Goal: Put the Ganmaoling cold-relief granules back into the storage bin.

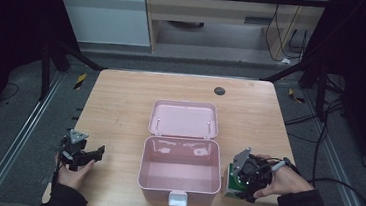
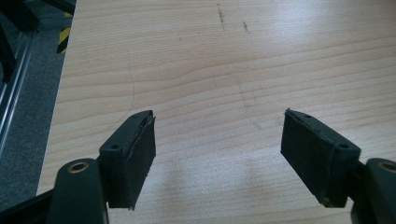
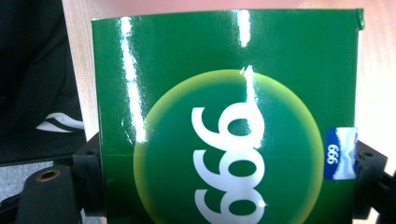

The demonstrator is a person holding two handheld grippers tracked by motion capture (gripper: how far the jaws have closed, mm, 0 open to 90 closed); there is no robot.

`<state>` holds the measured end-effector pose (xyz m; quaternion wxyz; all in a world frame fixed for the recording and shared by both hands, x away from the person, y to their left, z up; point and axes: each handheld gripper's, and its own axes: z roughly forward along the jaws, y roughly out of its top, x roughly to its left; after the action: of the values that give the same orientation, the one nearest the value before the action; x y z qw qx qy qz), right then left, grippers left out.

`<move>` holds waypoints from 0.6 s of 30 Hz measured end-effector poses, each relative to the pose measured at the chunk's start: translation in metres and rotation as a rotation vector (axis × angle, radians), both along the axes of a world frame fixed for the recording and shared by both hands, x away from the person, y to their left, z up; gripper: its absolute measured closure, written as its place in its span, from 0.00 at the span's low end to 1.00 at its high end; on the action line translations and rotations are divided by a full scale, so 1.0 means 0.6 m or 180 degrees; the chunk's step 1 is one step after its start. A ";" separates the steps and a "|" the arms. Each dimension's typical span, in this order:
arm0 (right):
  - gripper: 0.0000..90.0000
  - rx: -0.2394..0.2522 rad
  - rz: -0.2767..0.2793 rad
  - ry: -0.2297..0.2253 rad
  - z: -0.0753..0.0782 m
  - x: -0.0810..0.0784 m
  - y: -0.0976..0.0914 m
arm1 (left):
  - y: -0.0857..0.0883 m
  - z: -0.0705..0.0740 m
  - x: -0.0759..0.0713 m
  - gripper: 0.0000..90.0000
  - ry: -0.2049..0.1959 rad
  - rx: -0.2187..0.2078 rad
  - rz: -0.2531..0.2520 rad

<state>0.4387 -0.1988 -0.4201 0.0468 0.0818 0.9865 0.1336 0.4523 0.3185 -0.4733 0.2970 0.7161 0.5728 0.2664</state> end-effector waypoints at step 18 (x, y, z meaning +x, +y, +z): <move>0.18 0.0113 -0.0050 -0.0187 0.094 -0.005 -0.017 | 0.000 0.001 -0.001 0.28 -0.0004 -0.0003 0.0000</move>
<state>0.4359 -0.2091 -0.3637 0.0754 0.0865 0.9815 0.1530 0.4520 0.3188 -0.4728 0.2977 0.7158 0.5728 0.2665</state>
